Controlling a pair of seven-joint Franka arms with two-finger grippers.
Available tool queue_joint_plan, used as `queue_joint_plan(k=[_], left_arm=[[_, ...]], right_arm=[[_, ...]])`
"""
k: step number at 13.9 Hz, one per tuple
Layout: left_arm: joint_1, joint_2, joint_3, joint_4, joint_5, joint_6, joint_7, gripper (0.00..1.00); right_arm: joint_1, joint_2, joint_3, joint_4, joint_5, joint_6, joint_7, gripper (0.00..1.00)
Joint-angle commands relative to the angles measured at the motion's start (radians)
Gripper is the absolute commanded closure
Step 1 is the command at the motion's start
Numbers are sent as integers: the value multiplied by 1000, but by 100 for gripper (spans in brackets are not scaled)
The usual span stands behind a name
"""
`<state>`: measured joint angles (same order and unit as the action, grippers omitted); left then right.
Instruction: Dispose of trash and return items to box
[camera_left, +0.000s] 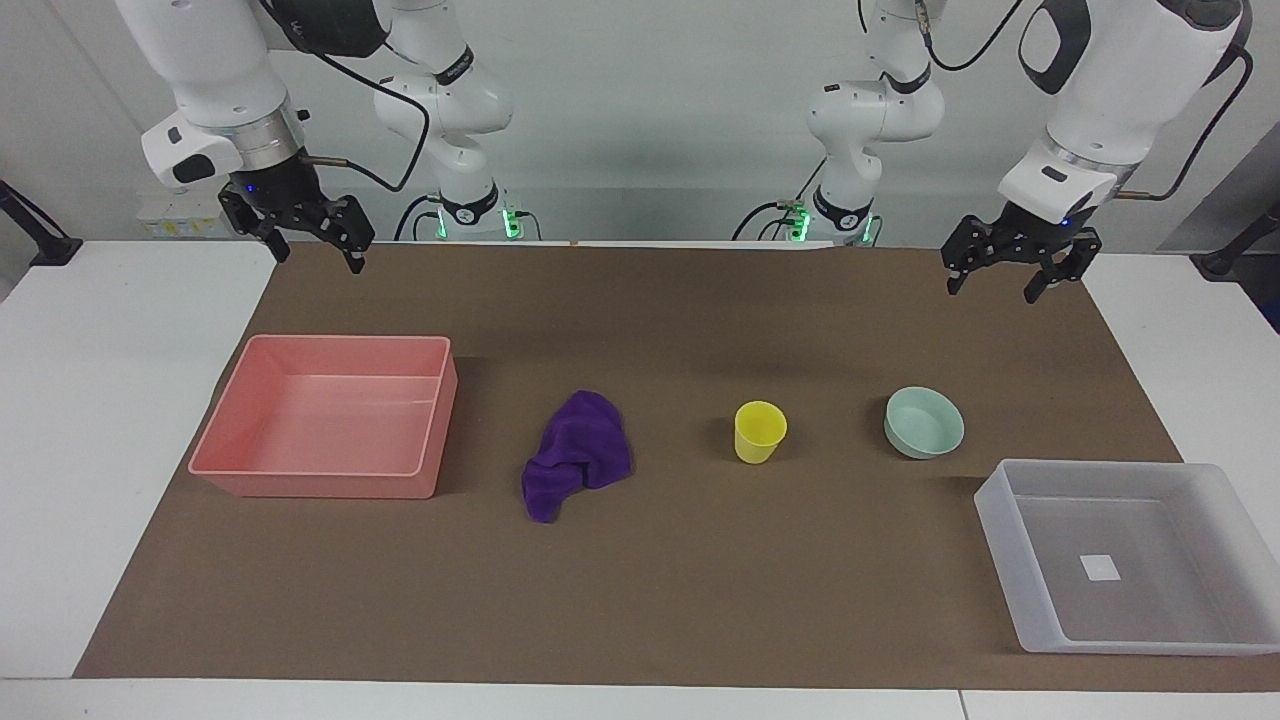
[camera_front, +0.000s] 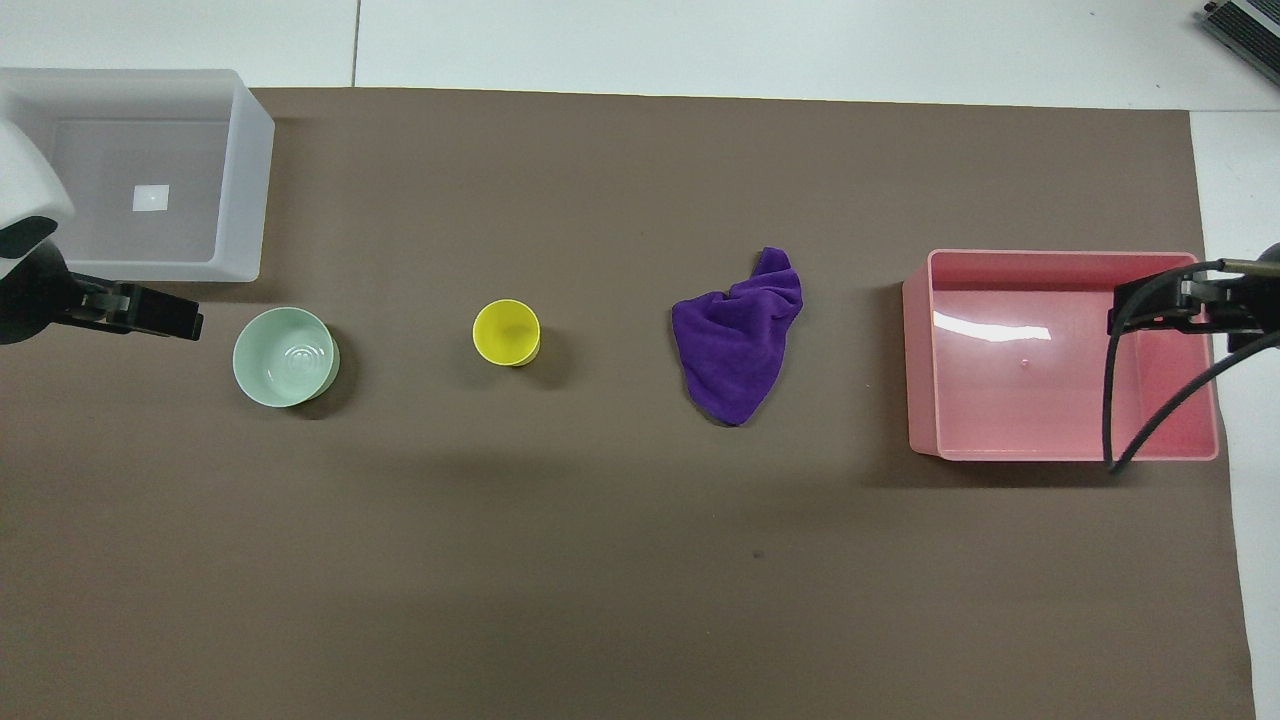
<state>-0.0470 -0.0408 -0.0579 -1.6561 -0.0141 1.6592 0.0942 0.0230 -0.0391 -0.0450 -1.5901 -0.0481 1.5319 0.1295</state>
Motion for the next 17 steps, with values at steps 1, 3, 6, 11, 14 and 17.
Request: queue_joint_plan(k=[1,3,6,11,14,17], left_arm=[[-7,-28,7,-30,-1,-4,-10,0],[-8,-27,7,-30,-1,-1,-8,0],[-10,-30,7,-34,-1,-4,-7,0],[5,-19,9,-34,-1,50,2,0],[15,-4,10,-34,-1,95,4,0],[51,39,10,-36,-1,148,12,0]], right_arm=[[-40,-16,4,-4,58,-15,-56,0],[-31,-34,4,-39,50,2,-45,0],[-31,-56,4,-88,50,46,-47,0],[-40,-56,5,-85,48,30,-47,0],[-31,-53,4,-82,47,36,-45,0],[-38,-44,4,-54,45,31,-48,0]])
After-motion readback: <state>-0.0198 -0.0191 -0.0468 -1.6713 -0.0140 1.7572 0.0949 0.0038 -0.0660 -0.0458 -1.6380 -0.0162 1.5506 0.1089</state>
